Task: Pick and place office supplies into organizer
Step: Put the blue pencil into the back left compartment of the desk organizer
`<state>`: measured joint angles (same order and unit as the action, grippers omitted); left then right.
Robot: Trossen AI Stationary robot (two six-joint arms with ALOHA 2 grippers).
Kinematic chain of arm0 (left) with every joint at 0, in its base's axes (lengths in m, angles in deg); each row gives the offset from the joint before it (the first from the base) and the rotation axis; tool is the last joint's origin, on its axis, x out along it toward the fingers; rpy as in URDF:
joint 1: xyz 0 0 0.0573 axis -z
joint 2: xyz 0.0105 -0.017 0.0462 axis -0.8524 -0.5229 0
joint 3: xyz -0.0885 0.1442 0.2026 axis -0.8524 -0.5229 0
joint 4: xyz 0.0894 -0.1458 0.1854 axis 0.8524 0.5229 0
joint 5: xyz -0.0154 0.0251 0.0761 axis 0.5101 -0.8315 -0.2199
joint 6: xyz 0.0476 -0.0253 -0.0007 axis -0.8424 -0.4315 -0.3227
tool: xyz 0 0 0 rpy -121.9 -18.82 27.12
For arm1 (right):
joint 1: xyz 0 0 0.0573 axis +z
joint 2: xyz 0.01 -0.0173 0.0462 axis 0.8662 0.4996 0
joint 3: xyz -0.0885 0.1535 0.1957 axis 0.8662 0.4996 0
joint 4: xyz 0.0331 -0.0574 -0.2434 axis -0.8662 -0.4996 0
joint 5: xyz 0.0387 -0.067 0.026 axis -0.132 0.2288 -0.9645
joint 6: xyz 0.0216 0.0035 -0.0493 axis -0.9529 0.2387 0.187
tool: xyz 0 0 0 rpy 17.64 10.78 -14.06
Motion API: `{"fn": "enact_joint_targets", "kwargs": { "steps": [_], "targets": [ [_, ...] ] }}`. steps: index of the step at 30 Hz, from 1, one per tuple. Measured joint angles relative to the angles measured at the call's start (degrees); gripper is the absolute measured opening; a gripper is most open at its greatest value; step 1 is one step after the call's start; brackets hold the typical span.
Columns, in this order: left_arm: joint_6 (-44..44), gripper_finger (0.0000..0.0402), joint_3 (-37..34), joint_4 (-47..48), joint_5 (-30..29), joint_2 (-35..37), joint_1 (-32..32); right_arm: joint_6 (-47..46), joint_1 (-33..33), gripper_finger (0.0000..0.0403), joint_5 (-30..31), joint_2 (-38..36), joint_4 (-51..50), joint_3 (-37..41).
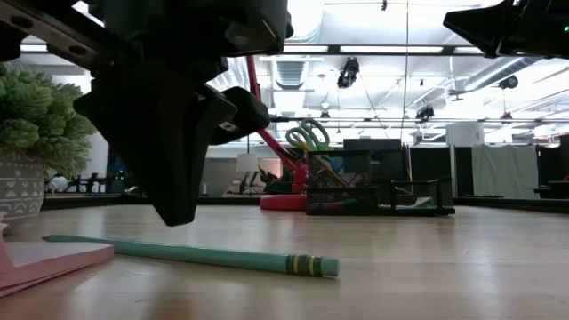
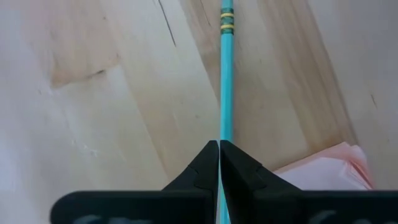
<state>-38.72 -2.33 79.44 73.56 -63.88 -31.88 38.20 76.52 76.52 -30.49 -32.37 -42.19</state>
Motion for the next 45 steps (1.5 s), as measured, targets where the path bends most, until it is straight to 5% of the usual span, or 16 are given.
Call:
{"fn": "enact_joint_targets", "kwargs": {
  "steps": [8,20,36,45],
  "targets": [
    [3.6,0.0016,0.27,0.58,0.07,0.07,0.03,0.0,0.0,0.01,0.0,0.0,0.0,0.0],
    [6.51,0.0179,6.55,0.66,-1.49,-1.51,0.15,0.01,0.0,0.01,0.0,0.0,0.02,0.0],
    [6.64,0.0186,22.33,19.77,1.13,-15.17,0.07,0.0,0.0,0.01,-0.02,0.04,-0.15,0.0],
    [3.33,0.0163,23.46,21.72,-2.93,-16.0,0.66,-0.02,0.0,0.01,-0.02,0.04,-0.2,-0.01]
  ]
}}
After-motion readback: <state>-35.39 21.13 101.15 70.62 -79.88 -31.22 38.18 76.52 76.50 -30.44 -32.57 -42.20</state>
